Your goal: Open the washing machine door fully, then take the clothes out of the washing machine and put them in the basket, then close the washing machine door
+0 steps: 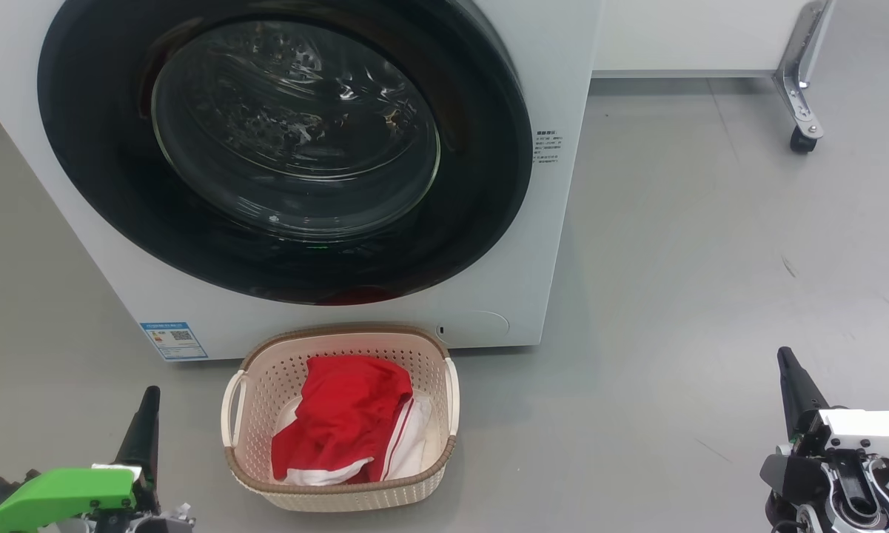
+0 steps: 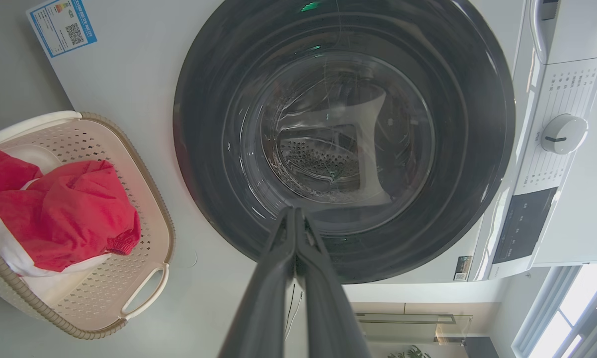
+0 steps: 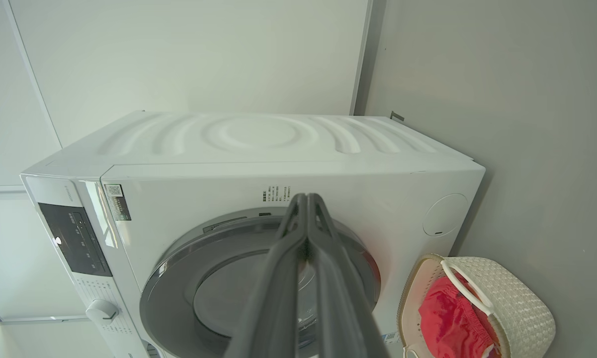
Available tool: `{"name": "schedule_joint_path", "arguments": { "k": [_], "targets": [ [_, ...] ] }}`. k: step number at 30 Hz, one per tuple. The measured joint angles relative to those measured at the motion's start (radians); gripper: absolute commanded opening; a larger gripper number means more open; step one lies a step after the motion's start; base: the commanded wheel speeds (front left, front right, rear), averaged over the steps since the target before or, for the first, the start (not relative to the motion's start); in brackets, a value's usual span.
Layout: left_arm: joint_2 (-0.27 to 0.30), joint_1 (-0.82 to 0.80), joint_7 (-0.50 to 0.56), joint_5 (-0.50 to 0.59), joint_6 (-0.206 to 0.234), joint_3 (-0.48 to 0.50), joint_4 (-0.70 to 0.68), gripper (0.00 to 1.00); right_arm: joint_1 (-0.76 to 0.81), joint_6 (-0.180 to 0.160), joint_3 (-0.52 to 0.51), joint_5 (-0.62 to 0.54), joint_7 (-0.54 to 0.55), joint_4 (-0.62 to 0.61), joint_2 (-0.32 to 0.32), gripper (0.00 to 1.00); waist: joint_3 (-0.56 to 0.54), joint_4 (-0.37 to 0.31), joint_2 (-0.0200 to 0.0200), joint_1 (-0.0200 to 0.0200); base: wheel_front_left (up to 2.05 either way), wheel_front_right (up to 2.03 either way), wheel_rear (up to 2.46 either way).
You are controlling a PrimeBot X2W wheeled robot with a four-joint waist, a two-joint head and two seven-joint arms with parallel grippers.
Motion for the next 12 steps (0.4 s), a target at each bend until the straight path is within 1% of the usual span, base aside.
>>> {"name": "schedule_joint_path", "arguments": {
  "k": [12],
  "targets": [
    [-0.002,0.0,0.0,0.0,0.0,0.001,-0.001,0.0,0.0,0.0,-0.001,0.0,0.0,0.0,0.0,0.0,0.0,0.0,0.0,0.0,0.0,0.0,0.0]
  ]
}}
